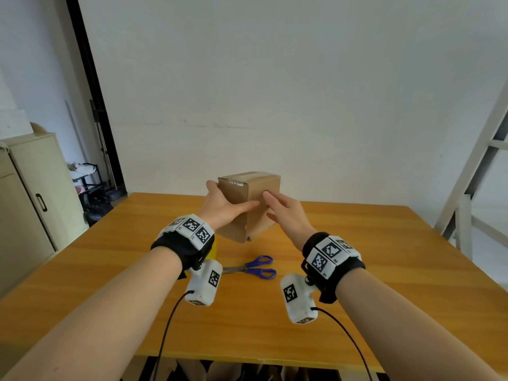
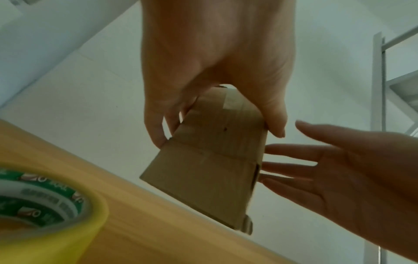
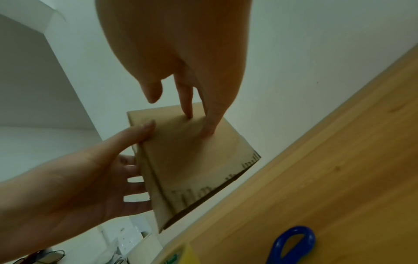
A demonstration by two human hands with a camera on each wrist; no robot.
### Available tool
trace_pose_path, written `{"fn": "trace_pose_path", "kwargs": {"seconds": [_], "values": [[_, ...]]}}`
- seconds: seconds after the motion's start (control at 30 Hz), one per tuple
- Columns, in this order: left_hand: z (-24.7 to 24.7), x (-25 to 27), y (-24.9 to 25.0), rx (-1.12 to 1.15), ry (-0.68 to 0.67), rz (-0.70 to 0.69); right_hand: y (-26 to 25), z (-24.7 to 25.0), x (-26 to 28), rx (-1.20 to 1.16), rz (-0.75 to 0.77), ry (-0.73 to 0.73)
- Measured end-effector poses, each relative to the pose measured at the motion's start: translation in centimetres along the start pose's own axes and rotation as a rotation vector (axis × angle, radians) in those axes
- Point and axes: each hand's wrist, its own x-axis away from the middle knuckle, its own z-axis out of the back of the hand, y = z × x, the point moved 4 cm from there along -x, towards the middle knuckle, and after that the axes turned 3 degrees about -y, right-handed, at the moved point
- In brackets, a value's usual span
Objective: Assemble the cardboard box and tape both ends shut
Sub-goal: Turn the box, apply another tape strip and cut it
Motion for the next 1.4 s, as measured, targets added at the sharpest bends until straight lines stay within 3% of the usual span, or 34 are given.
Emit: {"fn": "trace_pose_path", "kwargs": {"seconds": [0.1,0.27,0.73,0.9,1.13,1.23,1.4], "values": [[-0.9,-0.2,-0.8,-0.04,-0.099,-0.031,0.1,-0.1,0.1,0.096,0.006,-0.055],[-1.2,-0.9,-1.9,-0.038,-0.153,-0.073,1.3,0.9,-1.1,0.195,0.039,-0.065],[-2.3,-2.0,-5.7,-0.046,-0.206,-0.028,5.6,0.1,-2.8,0.288,-0.003,-0.022],[-1.3,-1.2,-5.5,-0.113,-0.216,-0.065,5.0,0.7,-2.3,0.372,-0.002,0.037],[4.1,0.2,-6.9,-0.458,-0.196,-0.069,-0.1,0.2,0.3,0.51,0.3,0.211],[5.0,1.5,-8.3,-0.644,-0.288,-0.004,-0.5,-2.1,0.9,0.456,0.304,0.107],[4.4,2.9,-11.1,-0.844,-0.418,0.045,1.6,-6.7,0.9,0.532,0.173,-0.211]]}}
